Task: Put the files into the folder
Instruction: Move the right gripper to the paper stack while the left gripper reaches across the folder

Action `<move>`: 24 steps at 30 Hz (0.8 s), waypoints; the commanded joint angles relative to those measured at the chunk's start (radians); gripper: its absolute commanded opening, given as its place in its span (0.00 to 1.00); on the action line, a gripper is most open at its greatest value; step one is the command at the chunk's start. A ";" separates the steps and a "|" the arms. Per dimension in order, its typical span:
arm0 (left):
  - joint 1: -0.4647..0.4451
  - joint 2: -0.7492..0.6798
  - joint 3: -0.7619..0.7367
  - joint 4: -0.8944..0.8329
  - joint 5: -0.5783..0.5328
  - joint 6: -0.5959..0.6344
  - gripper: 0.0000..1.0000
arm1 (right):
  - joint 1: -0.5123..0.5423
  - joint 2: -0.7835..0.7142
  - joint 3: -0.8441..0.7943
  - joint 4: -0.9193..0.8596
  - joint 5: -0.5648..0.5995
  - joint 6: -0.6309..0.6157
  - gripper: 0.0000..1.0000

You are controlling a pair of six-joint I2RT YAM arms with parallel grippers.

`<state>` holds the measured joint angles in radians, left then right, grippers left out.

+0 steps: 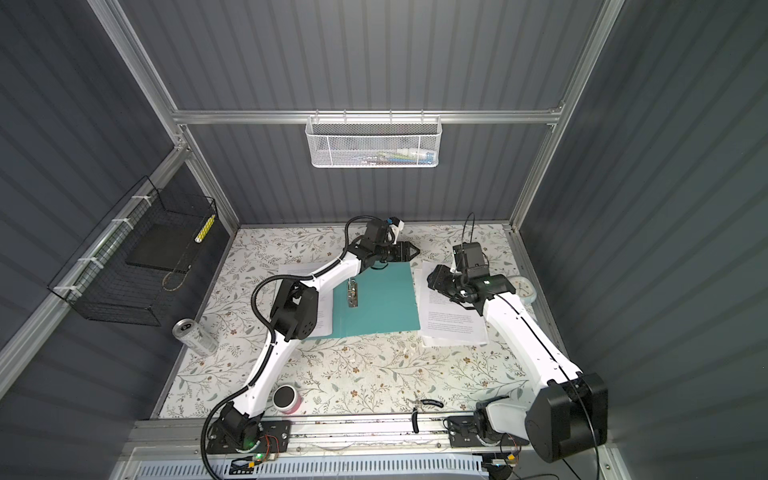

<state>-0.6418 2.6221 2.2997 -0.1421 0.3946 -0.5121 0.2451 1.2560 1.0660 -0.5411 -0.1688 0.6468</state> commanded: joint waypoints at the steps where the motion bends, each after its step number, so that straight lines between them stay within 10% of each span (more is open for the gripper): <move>1: -0.018 0.069 0.091 -0.015 0.051 -0.043 0.63 | -0.015 -0.031 -0.012 -0.047 -0.016 -0.017 0.56; 24: -0.070 0.229 0.188 0.059 0.009 -0.159 0.55 | -0.055 -0.074 -0.112 -0.055 -0.046 -0.049 0.55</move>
<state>-0.6998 2.8651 2.5229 -0.0639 0.4145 -0.6727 0.1989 1.1885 0.9680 -0.5957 -0.2199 0.6159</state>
